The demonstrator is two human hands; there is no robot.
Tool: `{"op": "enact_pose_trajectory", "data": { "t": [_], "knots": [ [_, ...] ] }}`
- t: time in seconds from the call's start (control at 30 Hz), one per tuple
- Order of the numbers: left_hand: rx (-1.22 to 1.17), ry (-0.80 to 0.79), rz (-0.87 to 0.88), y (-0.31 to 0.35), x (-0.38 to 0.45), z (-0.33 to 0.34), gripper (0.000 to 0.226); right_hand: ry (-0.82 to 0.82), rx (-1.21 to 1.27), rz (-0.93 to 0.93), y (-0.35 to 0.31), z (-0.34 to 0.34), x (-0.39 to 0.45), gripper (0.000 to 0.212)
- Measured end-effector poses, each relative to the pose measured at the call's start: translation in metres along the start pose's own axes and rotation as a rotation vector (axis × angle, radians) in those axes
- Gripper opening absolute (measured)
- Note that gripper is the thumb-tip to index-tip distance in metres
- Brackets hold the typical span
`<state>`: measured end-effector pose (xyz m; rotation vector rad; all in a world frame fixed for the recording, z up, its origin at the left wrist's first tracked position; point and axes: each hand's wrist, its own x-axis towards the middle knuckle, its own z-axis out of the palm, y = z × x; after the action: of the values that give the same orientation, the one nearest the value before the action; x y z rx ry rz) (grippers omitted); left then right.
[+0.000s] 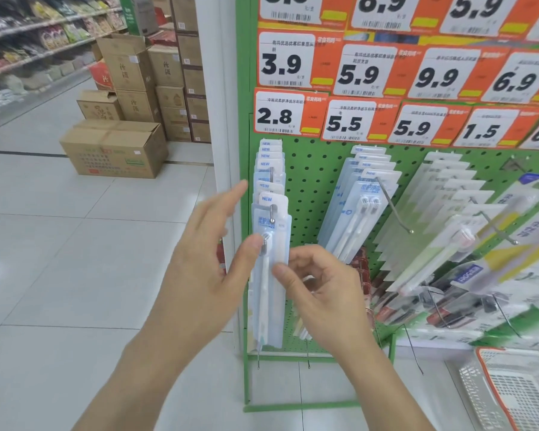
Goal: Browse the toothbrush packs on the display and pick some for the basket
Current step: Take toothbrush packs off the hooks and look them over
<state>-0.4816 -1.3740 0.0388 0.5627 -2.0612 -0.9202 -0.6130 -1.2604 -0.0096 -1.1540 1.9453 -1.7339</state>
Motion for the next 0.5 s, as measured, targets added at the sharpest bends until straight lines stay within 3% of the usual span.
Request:
{"op": "enact_pose_trajectory", "data": {
  "t": [0.13,0.27,0.5],
  "knots": [
    [-0.018,-0.137,0.163,-0.002,0.028,-0.004,0.051,0.000,-0.067,0.020,-0.003,-0.004,0.008,0.005],
    [-0.035,-0.208,0.180,-0.008,0.044,0.002,0.044,-0.023,-0.161,0.031,-0.003,-0.010,0.017,0.006],
    [-0.094,-0.075,0.170,-0.018,0.052,0.014,0.029,-0.030,-0.238,-0.050,-0.016,-0.021,0.030,0.002]
  ]
}}
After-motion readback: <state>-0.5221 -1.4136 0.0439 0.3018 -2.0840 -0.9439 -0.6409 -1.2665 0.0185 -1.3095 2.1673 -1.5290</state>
